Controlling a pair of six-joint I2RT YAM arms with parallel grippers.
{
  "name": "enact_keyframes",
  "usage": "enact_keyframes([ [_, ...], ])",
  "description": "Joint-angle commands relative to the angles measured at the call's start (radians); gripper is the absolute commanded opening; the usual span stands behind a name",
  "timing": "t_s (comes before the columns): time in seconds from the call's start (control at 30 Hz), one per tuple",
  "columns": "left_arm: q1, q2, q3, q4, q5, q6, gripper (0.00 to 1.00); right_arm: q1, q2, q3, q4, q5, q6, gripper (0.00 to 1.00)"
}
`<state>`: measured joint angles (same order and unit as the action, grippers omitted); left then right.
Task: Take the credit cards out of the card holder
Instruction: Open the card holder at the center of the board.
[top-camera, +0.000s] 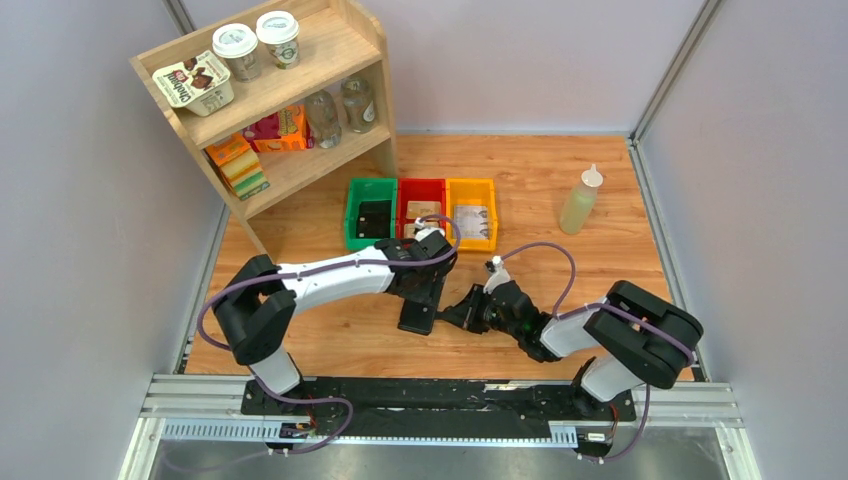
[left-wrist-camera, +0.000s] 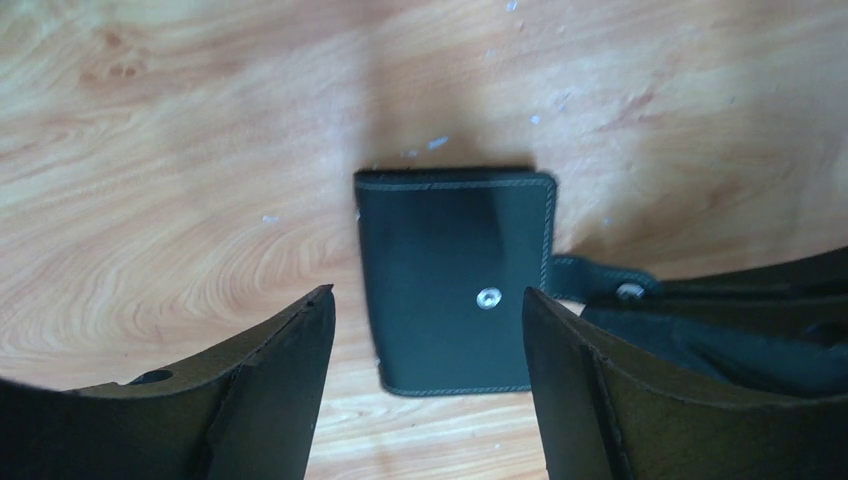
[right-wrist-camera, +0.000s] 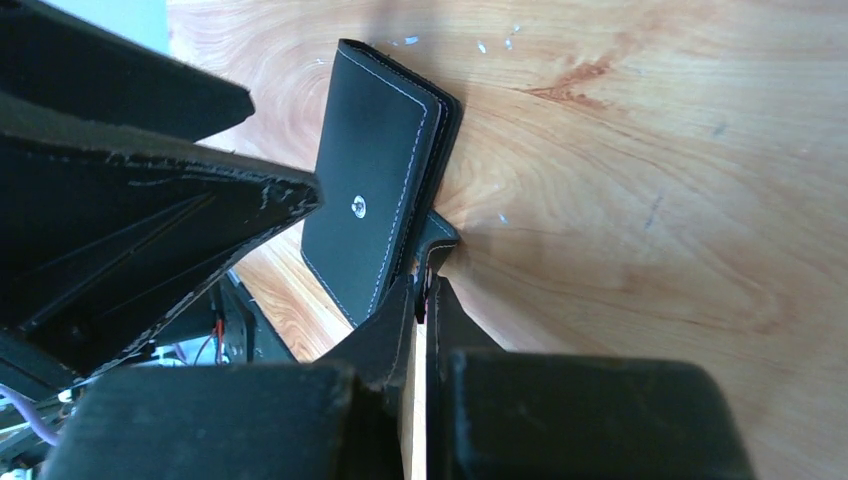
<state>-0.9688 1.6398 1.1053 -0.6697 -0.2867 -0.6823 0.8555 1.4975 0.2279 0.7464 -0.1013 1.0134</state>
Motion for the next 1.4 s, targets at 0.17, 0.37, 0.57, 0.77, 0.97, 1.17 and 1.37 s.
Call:
enact_keyframes([
  [0.17,-0.039,0.126,0.14,-0.018,-0.032,-0.002,0.78,-0.016,0.087,0.002,0.195,-0.08,0.031,0.0],
  [0.37,-0.047,0.204,0.168,-0.045,-0.078,0.001,0.79,-0.024,0.093,0.004,0.176,-0.078,0.027,0.0],
  [0.57,-0.047,0.253,0.191,-0.067,-0.089,0.018,0.75,-0.024,0.081,0.013,0.137,-0.077,0.013,0.0],
  [0.77,-0.048,0.193,0.156,-0.071,-0.109,0.026,0.51,-0.023,0.047,0.014,0.091,-0.064,-0.006,0.0],
  [0.97,-0.045,0.063,0.091,-0.053,-0.114,0.021,0.26,-0.024,-0.012,0.025,-0.014,-0.04,-0.042,0.0],
  [1.17,-0.018,-0.072,0.021,-0.031,-0.086,0.024,0.26,-0.024,-0.095,0.074,-0.192,-0.015,-0.116,0.0],
  [1.37,0.057,-0.216,-0.094,0.039,0.001,0.02,0.29,-0.024,-0.152,0.131,-0.353,0.023,-0.183,0.0],
])
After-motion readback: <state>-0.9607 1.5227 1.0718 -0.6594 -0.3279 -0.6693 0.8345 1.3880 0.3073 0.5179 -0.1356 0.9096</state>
